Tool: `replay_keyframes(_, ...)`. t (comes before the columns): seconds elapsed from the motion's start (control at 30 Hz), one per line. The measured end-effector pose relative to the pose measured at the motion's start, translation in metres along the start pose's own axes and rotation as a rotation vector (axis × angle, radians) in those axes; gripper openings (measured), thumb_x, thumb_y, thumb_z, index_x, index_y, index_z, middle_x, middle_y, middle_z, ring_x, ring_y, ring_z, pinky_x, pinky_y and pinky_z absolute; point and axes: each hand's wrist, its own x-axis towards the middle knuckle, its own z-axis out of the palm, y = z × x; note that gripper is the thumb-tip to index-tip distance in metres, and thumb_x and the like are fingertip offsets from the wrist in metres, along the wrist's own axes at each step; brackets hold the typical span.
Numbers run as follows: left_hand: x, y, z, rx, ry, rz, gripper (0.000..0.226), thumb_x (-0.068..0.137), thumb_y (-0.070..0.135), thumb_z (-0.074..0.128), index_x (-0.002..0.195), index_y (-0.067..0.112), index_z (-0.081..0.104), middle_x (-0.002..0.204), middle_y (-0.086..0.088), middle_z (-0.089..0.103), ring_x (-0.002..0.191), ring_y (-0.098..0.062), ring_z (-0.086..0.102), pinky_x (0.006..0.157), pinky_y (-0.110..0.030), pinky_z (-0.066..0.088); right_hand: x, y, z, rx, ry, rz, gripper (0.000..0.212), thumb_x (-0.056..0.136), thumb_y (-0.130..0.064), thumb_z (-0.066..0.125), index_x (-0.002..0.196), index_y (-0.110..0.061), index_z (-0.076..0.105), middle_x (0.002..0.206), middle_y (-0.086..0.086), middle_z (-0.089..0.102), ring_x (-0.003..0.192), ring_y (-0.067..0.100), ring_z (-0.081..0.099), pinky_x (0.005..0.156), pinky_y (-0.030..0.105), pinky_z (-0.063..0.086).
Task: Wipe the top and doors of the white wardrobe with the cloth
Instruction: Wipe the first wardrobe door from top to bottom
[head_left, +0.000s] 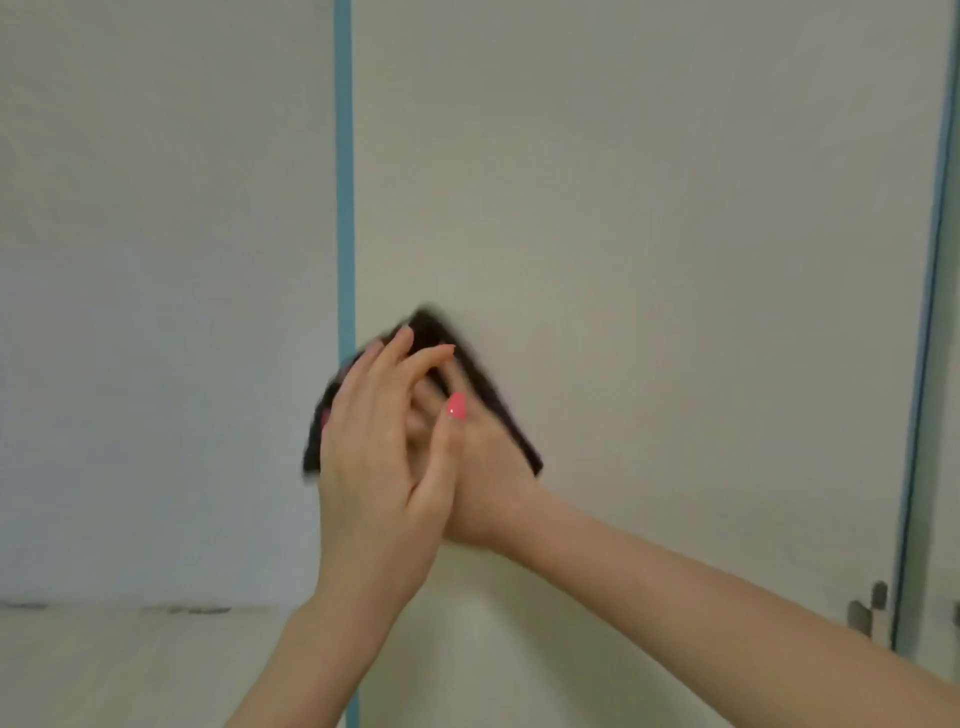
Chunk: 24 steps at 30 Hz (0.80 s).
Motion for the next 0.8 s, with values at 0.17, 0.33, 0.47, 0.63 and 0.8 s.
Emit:
replay_keyframes(0.17, -0.008, -0.004, -0.004, 0.01, -0.016, -0.059, 0.034, 0.093, 0.034, 0.041, 0.124, 0.028, 0.051, 0.142, 0.009, 0.043, 0.137, -0.009, 0.029, 0.11, -0.03, 0.025, -0.057, 0.026, -0.013, -0.013, -0.264, -0.527, 0.051, 0.086, -0.026, 0.056, 0.137, -0.022, 0.053, 0.144, 0.007, 0.05, 0.14, 0.029, 0.038, 0.119, 0.051, 0.02)
replay_keyframes(0.33, -0.015, -0.003, 0.008, -0.003, -0.014, -0.068, 0.035, 0.092, 0.033, 0.043, 0.125, 0.026, 0.052, 0.141, 0.007, 0.044, 0.137, -0.008, 0.028, 0.11, -0.025, 0.023, -0.078, 0.079, -0.039, -0.151, 0.032, 0.097, 0.062, 0.083, -0.023, 0.042, 0.145, -0.028, 0.042, 0.154, 0.005, 0.034, 0.146, 0.025, 0.025, 0.119, 0.053, 0.015)
replay_keyframes(0.47, -0.03, 0.009, 0.024, -0.03, -0.056, -0.074, 0.034, 0.092, 0.032, 0.044, 0.124, 0.024, 0.053, 0.141, 0.005, 0.045, 0.138, -0.011, 0.029, 0.111, -0.029, 0.024, -0.129, 0.02, -0.014, -0.156, 0.064, 0.313, 0.068, 0.082, -0.026, 0.047, 0.148, -0.028, 0.034, 0.156, 0.006, 0.028, 0.147, 0.029, 0.021, 0.118, 0.056, 0.014)
replay_keyframes(0.63, -0.039, 0.018, 0.038, -0.009, -0.123, -0.051, 0.037, 0.092, 0.037, 0.039, 0.126, 0.026, 0.051, 0.143, 0.006, 0.042, 0.139, -0.011, 0.026, 0.111, -0.032, 0.023, -0.199, 0.046, -0.034, -0.149, -0.2, -0.173, 0.064, 0.083, -0.029, 0.046, 0.147, -0.032, 0.037, 0.155, 0.002, 0.031, 0.146, 0.023, 0.026, 0.119, 0.049, 0.016)
replay_keyframes(0.8, -0.042, 0.023, 0.047, -0.006, -0.106, -0.037, 0.036, 0.092, 0.037, 0.04, 0.125, 0.028, 0.05, 0.143, 0.008, 0.042, 0.139, -0.009, 0.025, 0.111, -0.032, 0.023, -0.2, 0.102, -0.061, -0.141, 0.188, 0.61, 0.068, 0.077, -0.019, 0.041, 0.145, -0.021, 0.038, 0.153, 0.01, 0.032, 0.146, 0.028, 0.02, 0.119, 0.056, 0.007)
